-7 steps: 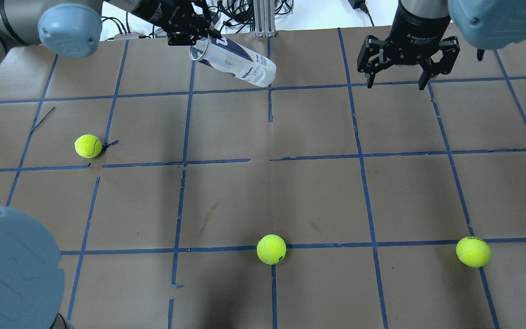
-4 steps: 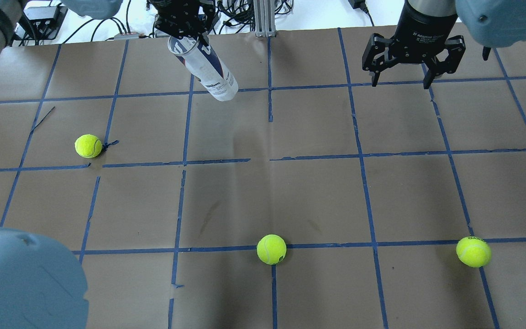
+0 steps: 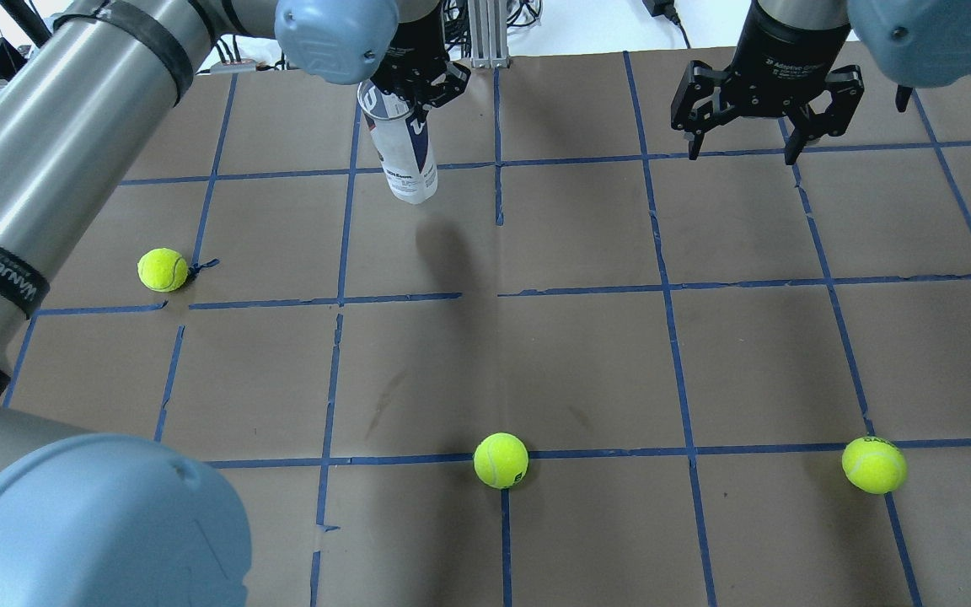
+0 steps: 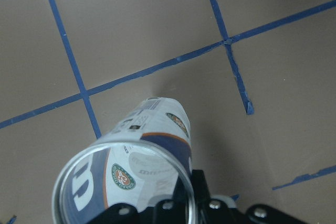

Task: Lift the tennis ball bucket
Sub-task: 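Lower the upright can onto the table with the left gripper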

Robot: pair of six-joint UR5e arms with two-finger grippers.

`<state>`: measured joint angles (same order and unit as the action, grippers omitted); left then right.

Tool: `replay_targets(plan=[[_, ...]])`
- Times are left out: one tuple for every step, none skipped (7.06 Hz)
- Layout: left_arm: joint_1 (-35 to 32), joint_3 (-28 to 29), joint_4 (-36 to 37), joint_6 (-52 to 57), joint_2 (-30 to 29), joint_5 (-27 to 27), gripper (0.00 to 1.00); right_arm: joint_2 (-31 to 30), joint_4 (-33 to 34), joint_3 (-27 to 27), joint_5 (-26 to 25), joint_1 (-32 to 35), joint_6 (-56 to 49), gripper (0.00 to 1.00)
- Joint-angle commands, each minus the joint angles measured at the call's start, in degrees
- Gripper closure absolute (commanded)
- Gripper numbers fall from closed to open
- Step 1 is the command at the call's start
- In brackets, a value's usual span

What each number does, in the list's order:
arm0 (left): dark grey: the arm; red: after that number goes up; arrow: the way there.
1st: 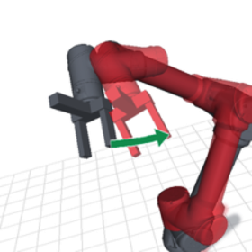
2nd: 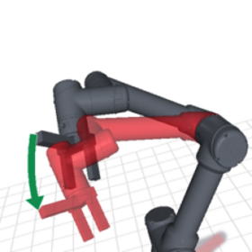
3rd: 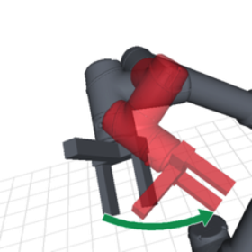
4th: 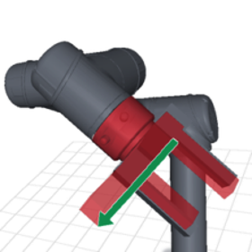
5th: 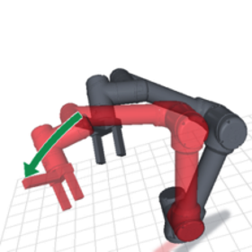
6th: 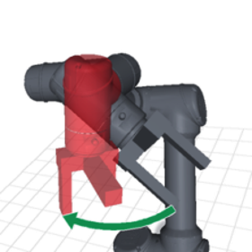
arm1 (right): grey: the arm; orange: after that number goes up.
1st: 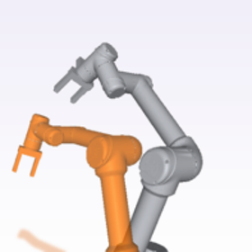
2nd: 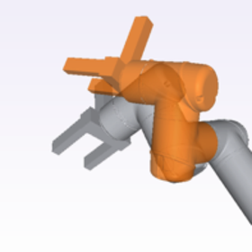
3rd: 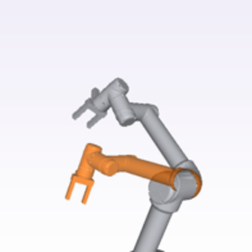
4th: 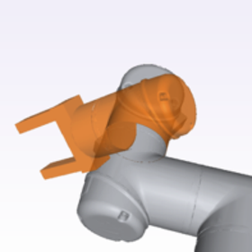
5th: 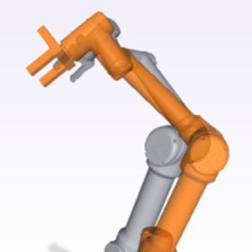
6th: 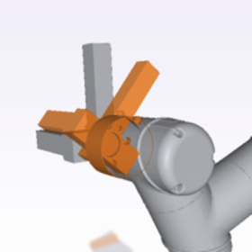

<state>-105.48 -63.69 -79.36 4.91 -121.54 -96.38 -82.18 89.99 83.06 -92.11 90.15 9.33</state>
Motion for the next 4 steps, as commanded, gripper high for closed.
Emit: replay_targets(plan=[[-0.5,0.8,-0.7,0.0,-2.0,-0.2,0.96,0.0,-0.1,0.0,0.4,0.0,-0.1,0.00],[-0.5,1.1,-3.2,-0.3,-2.5,0.0,0.92,0.0,-0.2,0.1,0.5,0.0,-0.3,0.00],[-0.5,1.2,-4.0,-0.1,-2.3,-0.2,0.92,0.0,-0.3,0.0,0.5,0.0,-0.3,0.00],[-0.5,1.4,-4.0,-0.3,-2.4,-0.1,0.84,0.1,-0.2,0.3,0.5,0.0,-0.3,0.00]])
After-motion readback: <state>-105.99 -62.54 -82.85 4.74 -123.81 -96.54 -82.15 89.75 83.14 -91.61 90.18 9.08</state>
